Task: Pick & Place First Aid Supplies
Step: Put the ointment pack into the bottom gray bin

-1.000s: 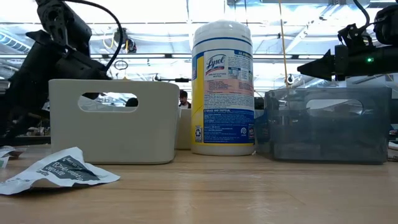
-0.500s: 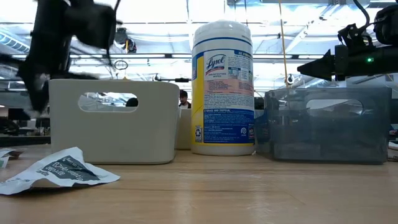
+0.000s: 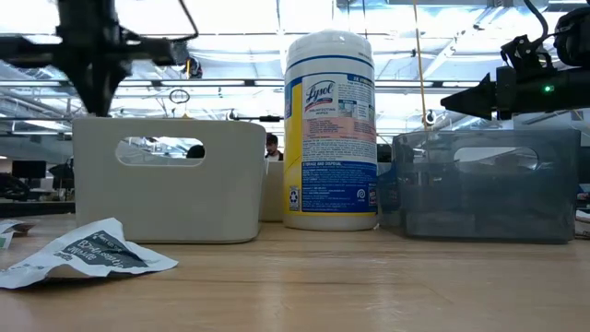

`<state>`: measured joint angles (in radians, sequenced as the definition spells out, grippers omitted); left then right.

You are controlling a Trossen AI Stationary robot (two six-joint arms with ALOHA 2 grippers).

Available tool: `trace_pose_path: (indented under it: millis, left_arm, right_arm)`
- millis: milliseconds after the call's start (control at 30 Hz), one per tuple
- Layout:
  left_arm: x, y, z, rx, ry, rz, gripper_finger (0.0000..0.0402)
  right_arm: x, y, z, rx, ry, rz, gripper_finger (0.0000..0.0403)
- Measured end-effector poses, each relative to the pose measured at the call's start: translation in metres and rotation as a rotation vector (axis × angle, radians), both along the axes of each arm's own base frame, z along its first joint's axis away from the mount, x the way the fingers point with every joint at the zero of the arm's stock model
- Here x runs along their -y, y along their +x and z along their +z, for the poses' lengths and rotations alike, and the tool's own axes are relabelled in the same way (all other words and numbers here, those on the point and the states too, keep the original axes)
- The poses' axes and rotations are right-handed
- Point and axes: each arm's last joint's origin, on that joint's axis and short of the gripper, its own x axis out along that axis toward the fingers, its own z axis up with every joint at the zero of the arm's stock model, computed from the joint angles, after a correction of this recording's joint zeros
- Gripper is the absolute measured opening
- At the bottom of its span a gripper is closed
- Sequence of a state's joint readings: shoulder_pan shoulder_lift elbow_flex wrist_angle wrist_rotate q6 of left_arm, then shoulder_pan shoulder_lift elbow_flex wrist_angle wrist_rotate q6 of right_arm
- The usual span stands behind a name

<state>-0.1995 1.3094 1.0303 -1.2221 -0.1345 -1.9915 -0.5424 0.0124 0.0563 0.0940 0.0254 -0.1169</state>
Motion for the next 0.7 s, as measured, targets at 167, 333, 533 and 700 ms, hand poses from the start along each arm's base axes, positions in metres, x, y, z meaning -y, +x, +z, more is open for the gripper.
trace_pose_path:
  millis: [167,333,533,700]
  left_arm:
    - [0.006,0.025,0.016,0.036,0.02,-0.046,0.0001]
    - [0.012,0.052,0.03,0.074,0.02,-0.102,0.0001]
    - [0.021,0.08,0.039,0.132,0.049,-0.138,0.0001]
    - [0.029,0.099,0.022,0.18,0.041,-0.149,0.0]
  right_arm:
    - [0.0,0.0,0.0,0.0,0.0,0.0,0.0263]
    - [0.0,0.0,0.0,0.0,0.0,0.0,0.0263]
    - [0.0,0.0,0.0,0.0,0.0,0.0,0.0263]
    - [0.0,0.0,0.0,0.0,0.0,0.0,0.0263]
